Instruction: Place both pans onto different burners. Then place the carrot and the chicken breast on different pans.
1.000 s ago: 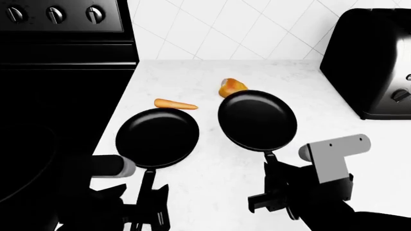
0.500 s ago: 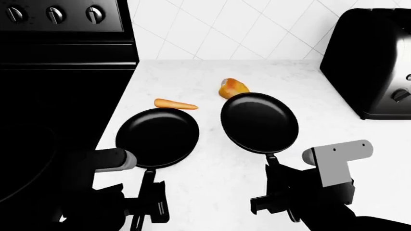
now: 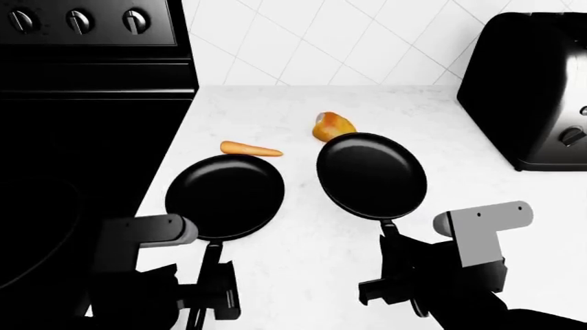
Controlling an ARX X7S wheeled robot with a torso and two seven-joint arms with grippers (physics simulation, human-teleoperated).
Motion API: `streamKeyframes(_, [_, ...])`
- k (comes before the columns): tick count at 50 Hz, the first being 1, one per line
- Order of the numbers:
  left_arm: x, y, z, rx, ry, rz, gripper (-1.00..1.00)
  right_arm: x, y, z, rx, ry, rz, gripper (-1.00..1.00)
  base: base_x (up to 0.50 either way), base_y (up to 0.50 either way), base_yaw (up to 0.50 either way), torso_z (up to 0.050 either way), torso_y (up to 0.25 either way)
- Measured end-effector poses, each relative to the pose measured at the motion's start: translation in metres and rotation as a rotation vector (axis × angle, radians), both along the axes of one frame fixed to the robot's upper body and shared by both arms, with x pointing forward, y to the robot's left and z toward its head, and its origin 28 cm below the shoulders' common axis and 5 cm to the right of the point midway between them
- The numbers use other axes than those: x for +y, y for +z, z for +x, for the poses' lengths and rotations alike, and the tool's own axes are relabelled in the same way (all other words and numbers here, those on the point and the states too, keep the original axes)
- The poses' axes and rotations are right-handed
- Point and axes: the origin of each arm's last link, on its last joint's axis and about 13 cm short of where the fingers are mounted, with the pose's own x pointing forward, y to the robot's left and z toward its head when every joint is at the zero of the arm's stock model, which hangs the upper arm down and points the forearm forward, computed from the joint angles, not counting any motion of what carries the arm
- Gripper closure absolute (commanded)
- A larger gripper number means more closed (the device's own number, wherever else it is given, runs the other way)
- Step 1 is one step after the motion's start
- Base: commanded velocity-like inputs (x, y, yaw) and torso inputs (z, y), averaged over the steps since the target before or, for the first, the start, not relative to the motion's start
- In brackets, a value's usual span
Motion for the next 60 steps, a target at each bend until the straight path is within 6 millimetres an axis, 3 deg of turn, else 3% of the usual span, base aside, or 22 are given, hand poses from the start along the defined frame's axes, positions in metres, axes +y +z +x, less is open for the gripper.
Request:
streamKeyframes(25, [-0.004, -0.003, -0.001, 0.012, -0.043, -0.035, 1.0, 0.001, -0.001, 0.002, -0.003, 0.006, 0.004, 1.0, 0.0, 0.0, 0.0, 0.0, 0.0])
streamKeyframes(41, [-0.001, 0.004, 0.003, -0.107, -0.044, -0.001, 1.0, 0.002, 0.002, 0.003, -0.014, 0.013, 0.001, 1.0, 0.0, 0.0, 0.0, 0.001, 0.003])
streamKeyframes(60, [0.006, 0.008, -0.001, -0.14, 0.006, 0.05, 1.0, -0.002, 0.018, -0.003, -0.057, 0.013, -0.06, 1.0, 0.0, 0.0, 0.0, 0.001, 0.003])
